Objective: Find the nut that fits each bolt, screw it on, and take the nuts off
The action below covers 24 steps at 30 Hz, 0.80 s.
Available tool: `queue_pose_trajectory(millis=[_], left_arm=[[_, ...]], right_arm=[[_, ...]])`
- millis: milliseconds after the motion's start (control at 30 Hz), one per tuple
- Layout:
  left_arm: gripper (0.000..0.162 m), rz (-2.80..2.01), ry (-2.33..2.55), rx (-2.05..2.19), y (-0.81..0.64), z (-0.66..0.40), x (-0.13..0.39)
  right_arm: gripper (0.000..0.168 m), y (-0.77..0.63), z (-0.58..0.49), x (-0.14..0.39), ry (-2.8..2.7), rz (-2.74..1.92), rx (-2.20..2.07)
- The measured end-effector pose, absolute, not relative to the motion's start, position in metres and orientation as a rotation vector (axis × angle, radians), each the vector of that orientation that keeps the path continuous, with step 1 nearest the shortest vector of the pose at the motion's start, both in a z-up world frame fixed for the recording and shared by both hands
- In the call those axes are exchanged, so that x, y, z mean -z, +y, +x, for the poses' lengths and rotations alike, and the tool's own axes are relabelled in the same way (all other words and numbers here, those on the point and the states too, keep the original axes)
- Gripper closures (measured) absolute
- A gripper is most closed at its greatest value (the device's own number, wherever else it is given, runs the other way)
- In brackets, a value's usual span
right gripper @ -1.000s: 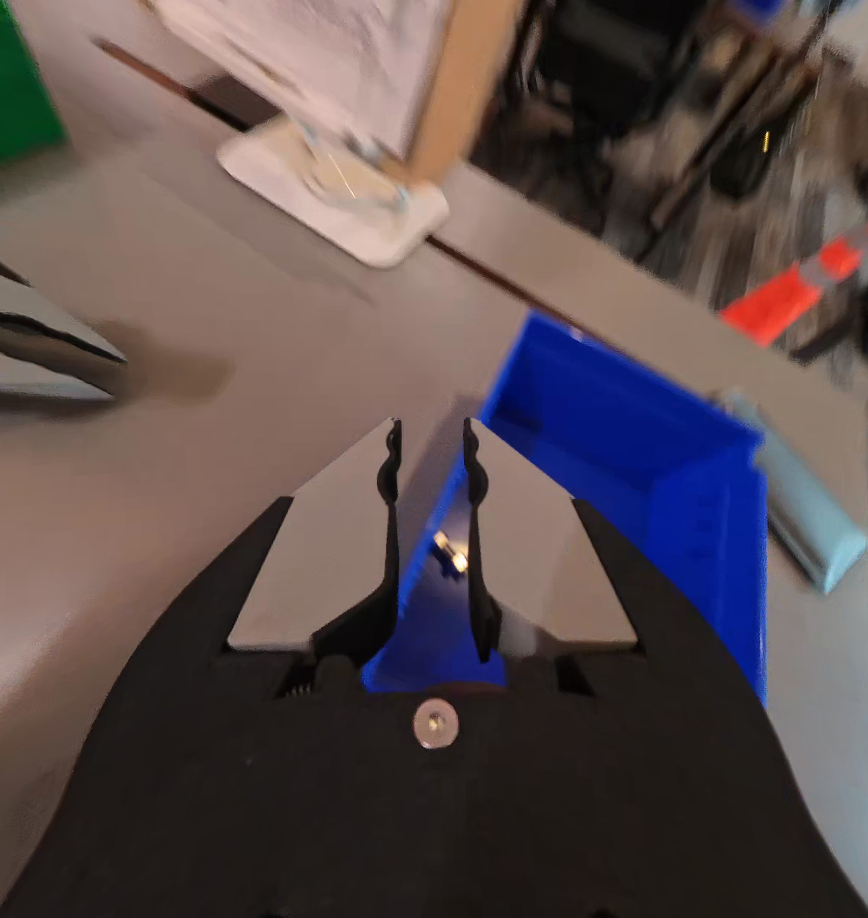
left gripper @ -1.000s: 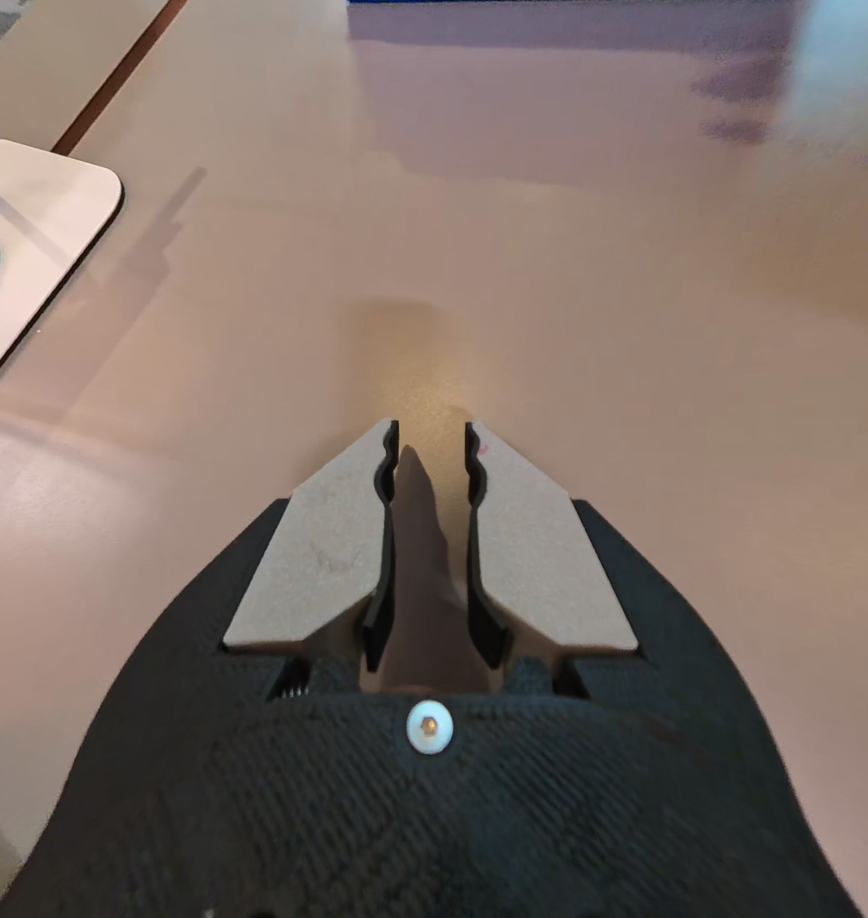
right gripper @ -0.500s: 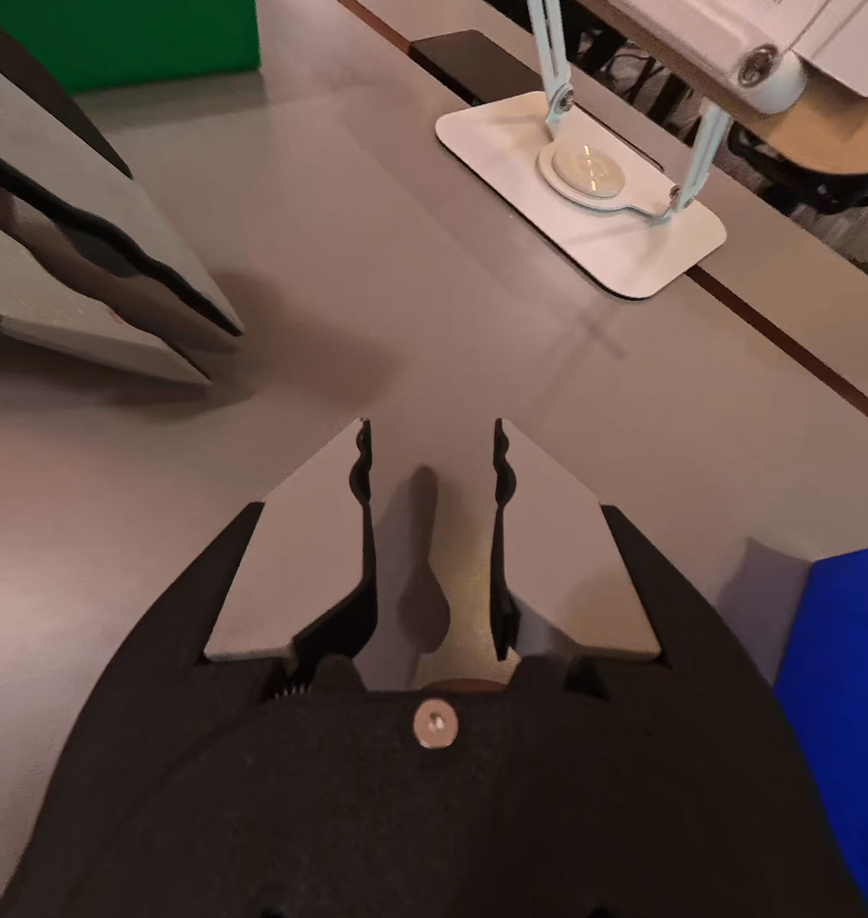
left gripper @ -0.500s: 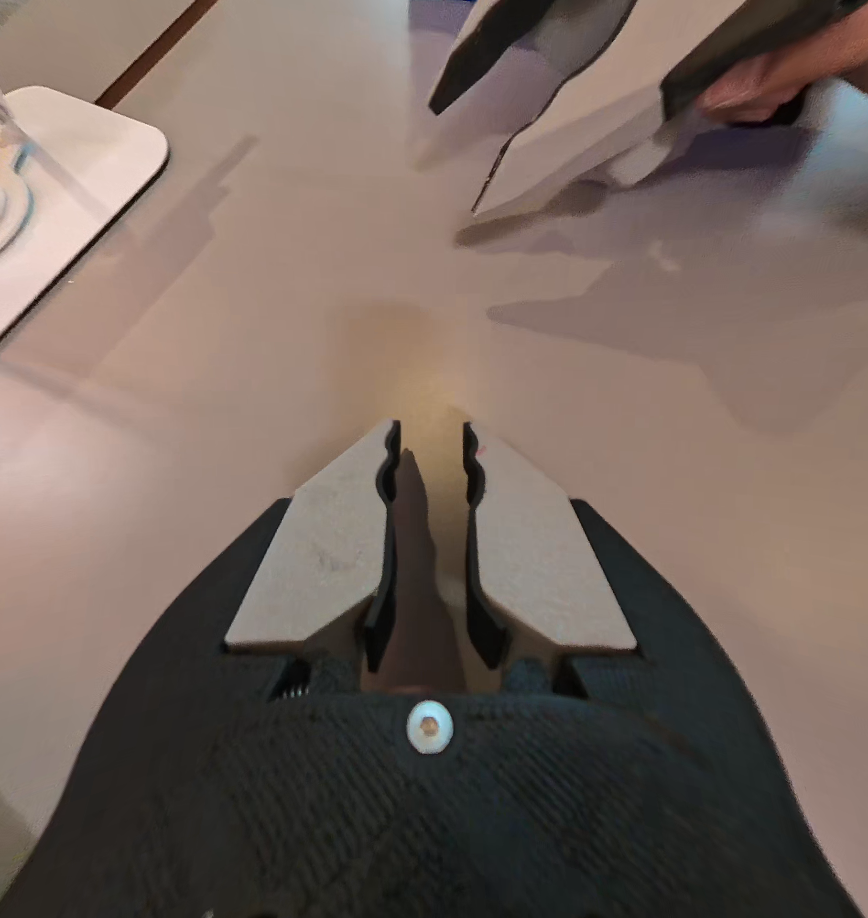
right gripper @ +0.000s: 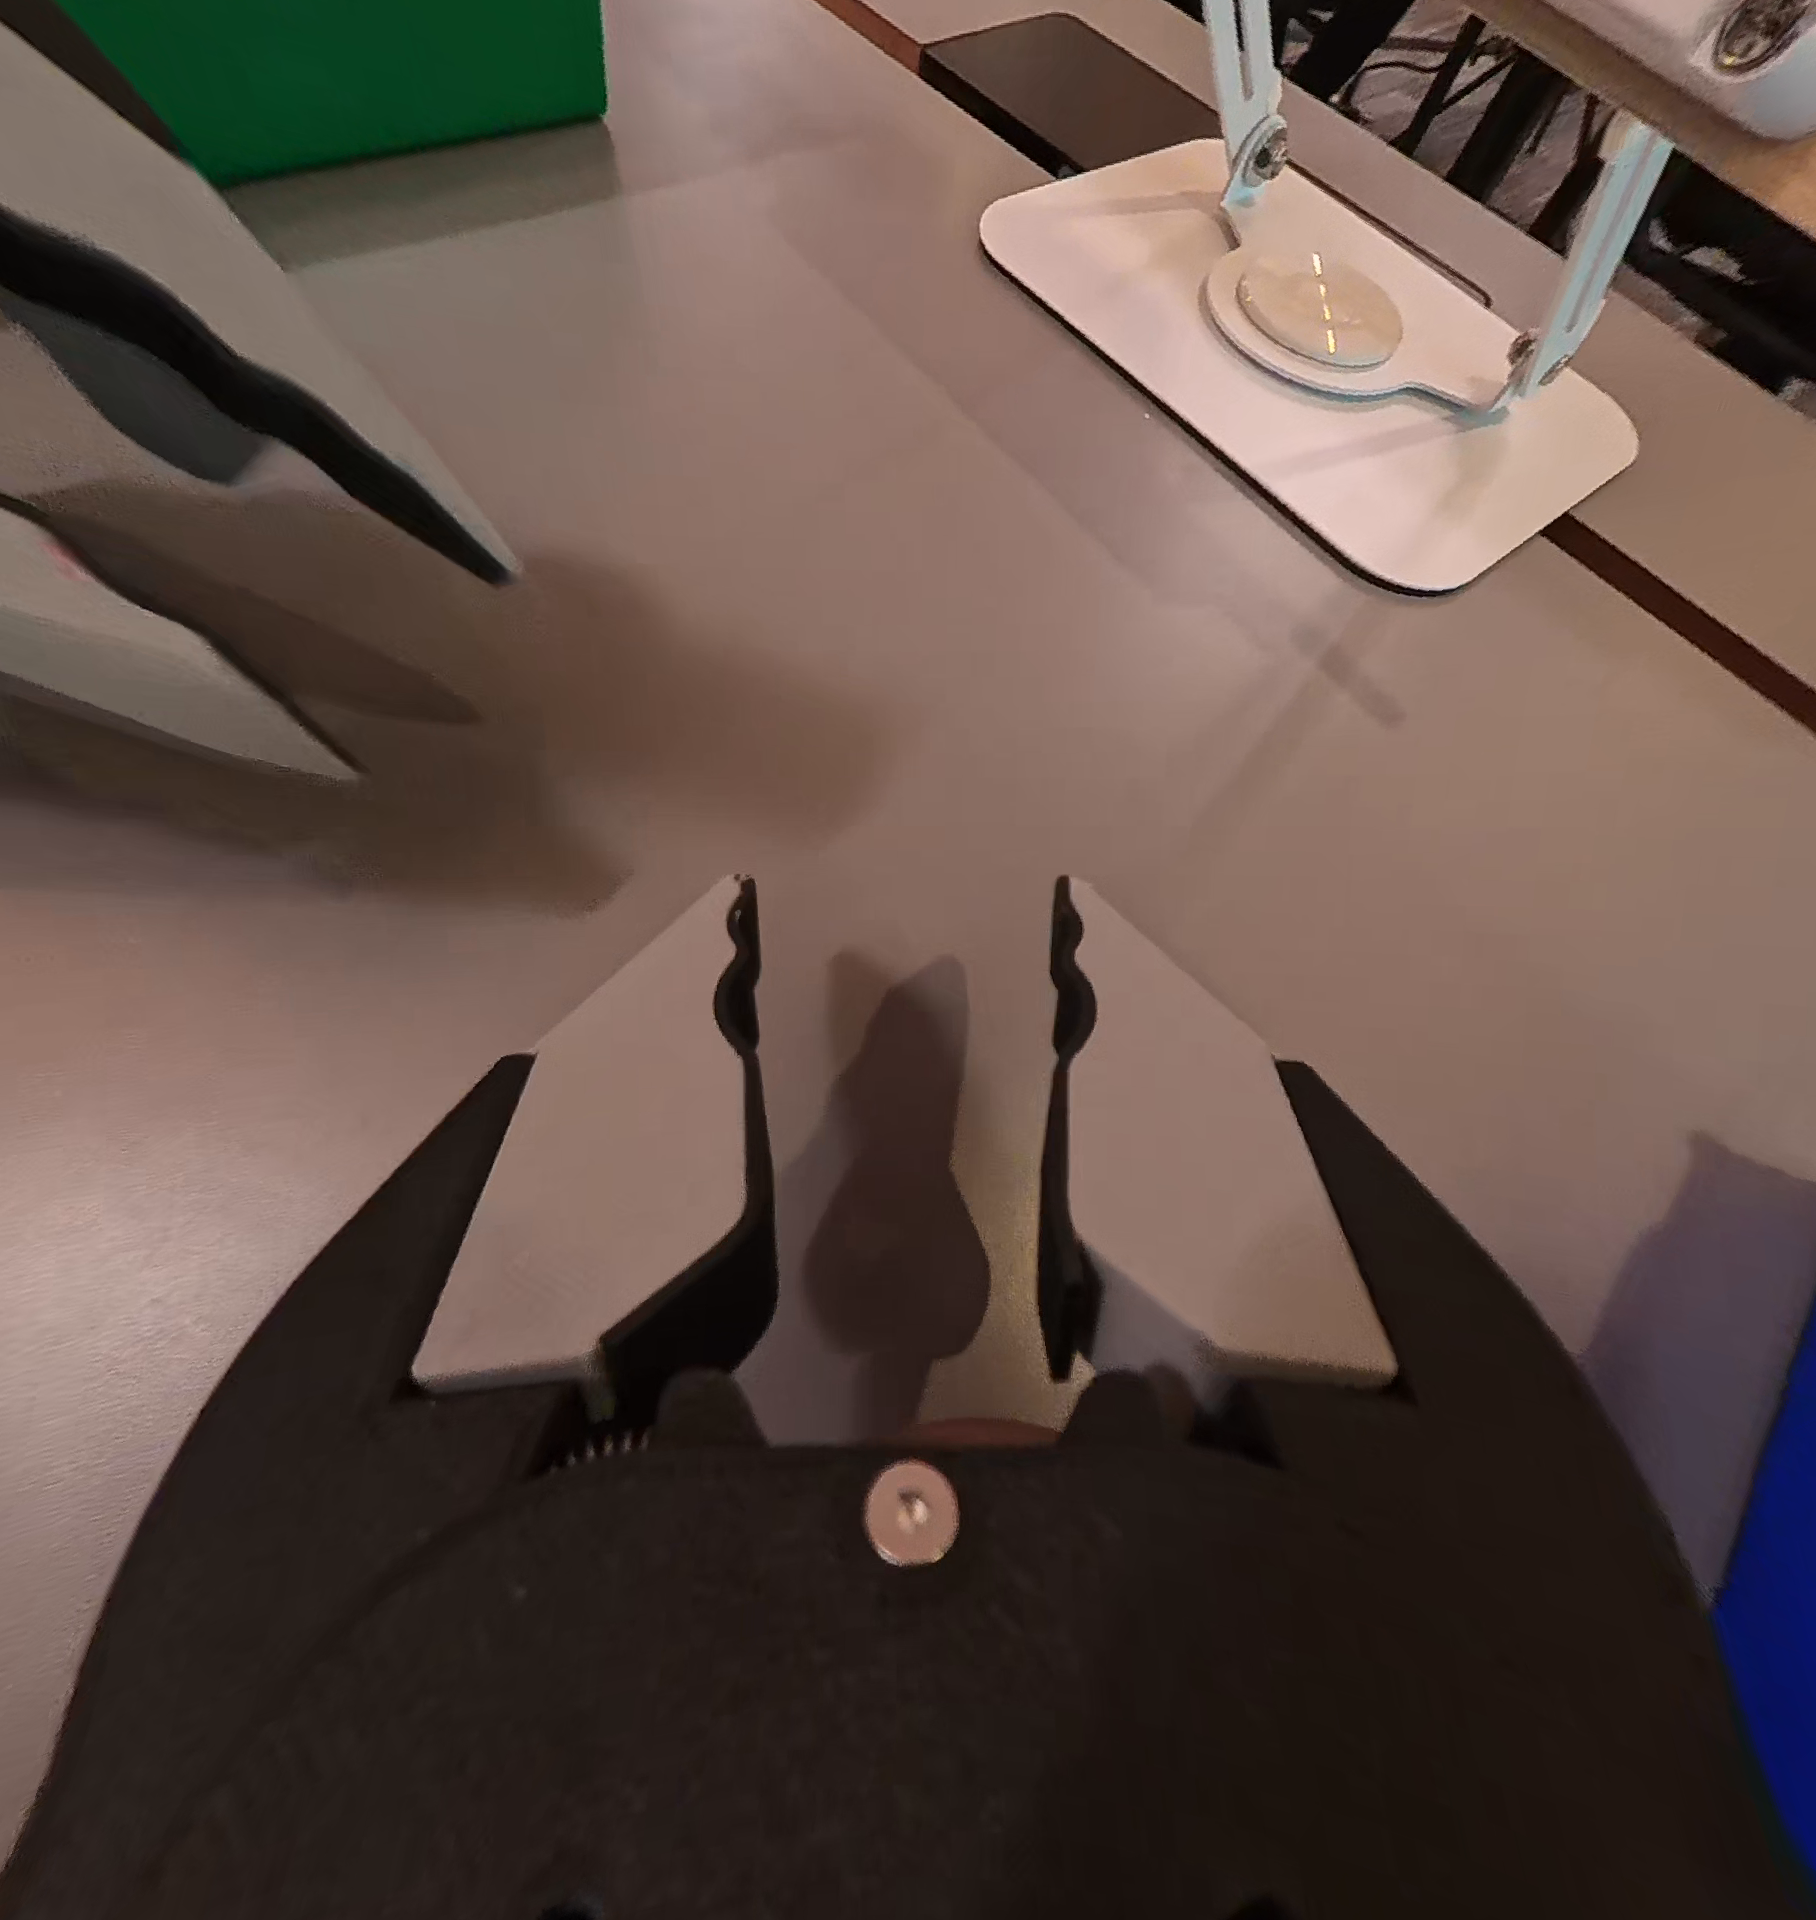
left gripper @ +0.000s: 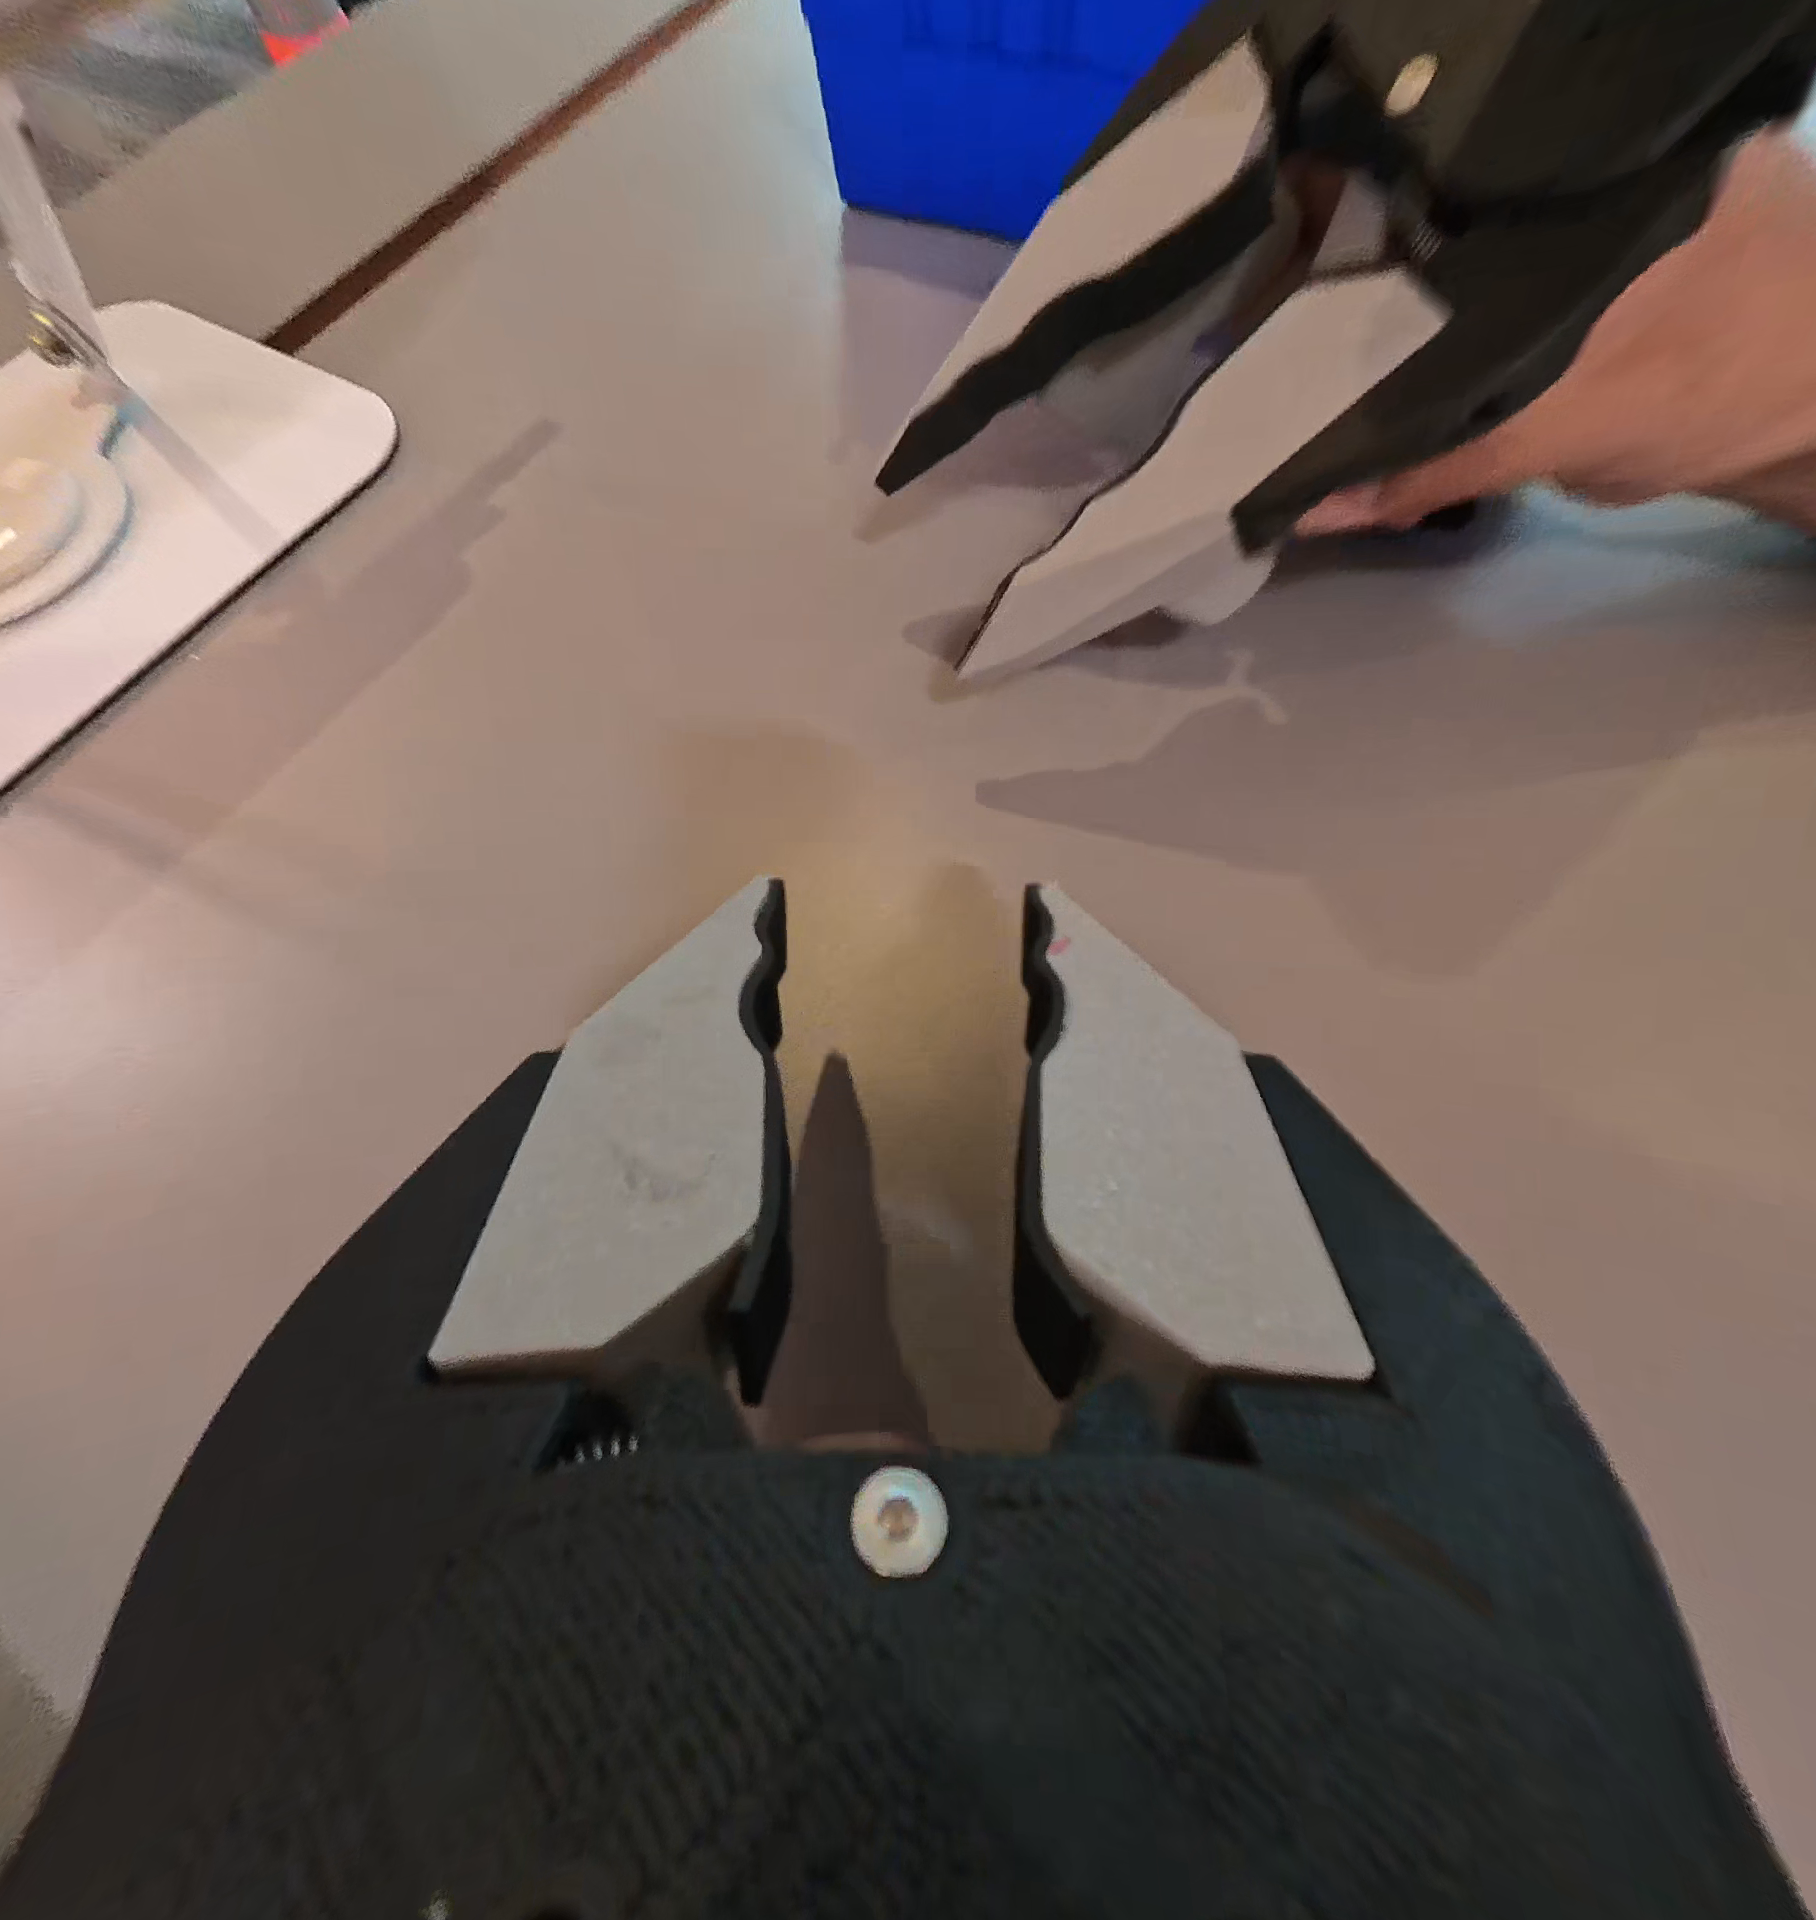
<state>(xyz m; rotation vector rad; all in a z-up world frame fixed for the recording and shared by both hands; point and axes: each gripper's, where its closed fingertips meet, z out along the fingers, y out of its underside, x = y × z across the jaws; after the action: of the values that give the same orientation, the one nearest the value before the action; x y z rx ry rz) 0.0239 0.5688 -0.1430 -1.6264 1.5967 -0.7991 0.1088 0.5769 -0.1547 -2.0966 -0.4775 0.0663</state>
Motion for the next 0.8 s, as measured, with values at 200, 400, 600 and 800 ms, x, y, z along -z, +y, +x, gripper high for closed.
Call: queue_pose_trajectory(millis=[200, 400, 600, 800], left_arm=[[0.117, -1.578, 1.426, 0.78, 0.571, -0.03, 0.058], [0.113, -1.761, 1.159, 0.554, 0.664, -0.15, -0.004], [0.113, -2.133, 0.988, 0.551, 0.754, -0.212, 0.08], [0.119, -2.29, 0.927, 0.572, 0.809, -0.212, 0.142]], right_arm=[[0.116, 0.574, 0.104, 0.147, -0.496, -2.069, -0.071], [0.117, 0.574, 0.1, 0.149, -0.535, -2.066, -0.026], [0.118, 0.578, 0.11, 0.161, -0.479, -2.102, -0.046], [0.12, 0.582, 0.124, 0.159, -0.372, -2.103, -0.077]])
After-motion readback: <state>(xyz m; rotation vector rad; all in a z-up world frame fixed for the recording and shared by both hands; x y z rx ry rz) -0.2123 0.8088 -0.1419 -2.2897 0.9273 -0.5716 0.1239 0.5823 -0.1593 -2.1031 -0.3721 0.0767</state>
